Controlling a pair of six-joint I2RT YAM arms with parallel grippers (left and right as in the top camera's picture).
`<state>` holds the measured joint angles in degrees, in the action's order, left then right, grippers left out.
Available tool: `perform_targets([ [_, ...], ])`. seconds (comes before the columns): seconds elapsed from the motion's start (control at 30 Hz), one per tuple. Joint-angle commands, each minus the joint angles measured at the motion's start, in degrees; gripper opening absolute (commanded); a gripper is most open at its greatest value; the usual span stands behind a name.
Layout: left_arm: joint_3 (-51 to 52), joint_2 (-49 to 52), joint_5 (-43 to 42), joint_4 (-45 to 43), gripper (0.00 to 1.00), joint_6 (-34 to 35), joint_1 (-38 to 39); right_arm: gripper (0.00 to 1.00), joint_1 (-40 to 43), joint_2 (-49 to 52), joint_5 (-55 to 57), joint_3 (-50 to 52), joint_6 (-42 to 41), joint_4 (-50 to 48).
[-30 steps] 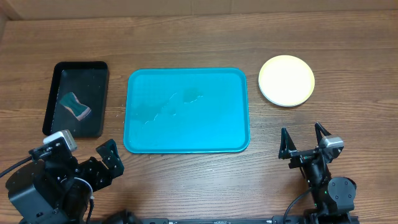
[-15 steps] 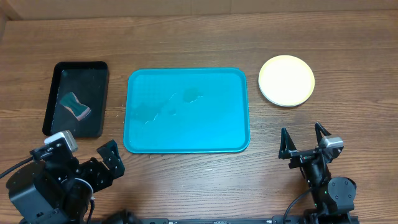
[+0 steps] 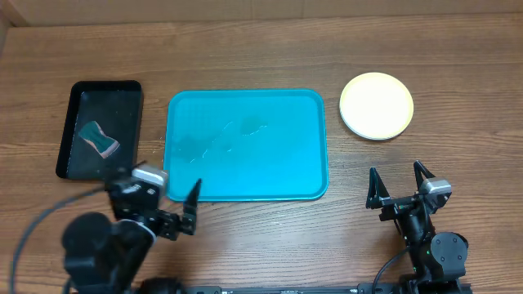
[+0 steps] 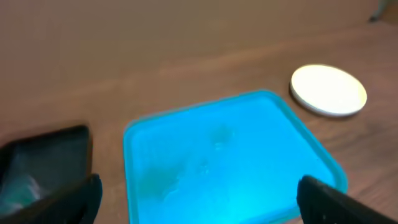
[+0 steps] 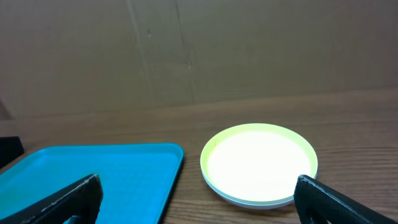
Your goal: Clean dirty plates on tray and stack at the side
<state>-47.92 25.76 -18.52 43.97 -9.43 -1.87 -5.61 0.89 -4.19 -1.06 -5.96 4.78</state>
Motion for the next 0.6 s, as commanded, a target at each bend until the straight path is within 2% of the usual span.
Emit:
perform_targets([
  [0.0,9.97,-5.07,-0.35,-7.72,1.00,-6.71,1.88,1.00,0.44,-0.70,0.50,0.59,0.02,-0.15],
  [0.1,18.88,-8.61,0.96,-18.25,1.00,-2.36,1.88,1.00,0.44,-0.70,0.50,0.59,0.02,-0.15],
  [0.13,21.70,-9.62,2.58,-21.97,1.00,0.31,1.88,1.00,0.44,-0.70,0.50,0.59,0.02,-0.15],
  [0.2,30.10,-12.24,9.22,-32.79,1.00,10.34,1.90,1.00,0.44,-0.70,0.50,0.59,0.02,-0.15],
  [0.27,34.47,-13.49,12.44,-38.60,1.00,14.49,1.90,1.00,0.44,-0.70,0.50,0.59,0.02,-0.15],
  [0.4,41.79,-15.26,14.19,-48.30,1.00,15.72,1.90,1.00,0.44,-0.70,0.50,0.59,0.02,-0.15],
  [0.57,46.36,-19.04,15.85,-50.42,1.00,15.72,1.88,1.00,0.44,-0.70,0.50,0.59,0.02,-0.15],
])
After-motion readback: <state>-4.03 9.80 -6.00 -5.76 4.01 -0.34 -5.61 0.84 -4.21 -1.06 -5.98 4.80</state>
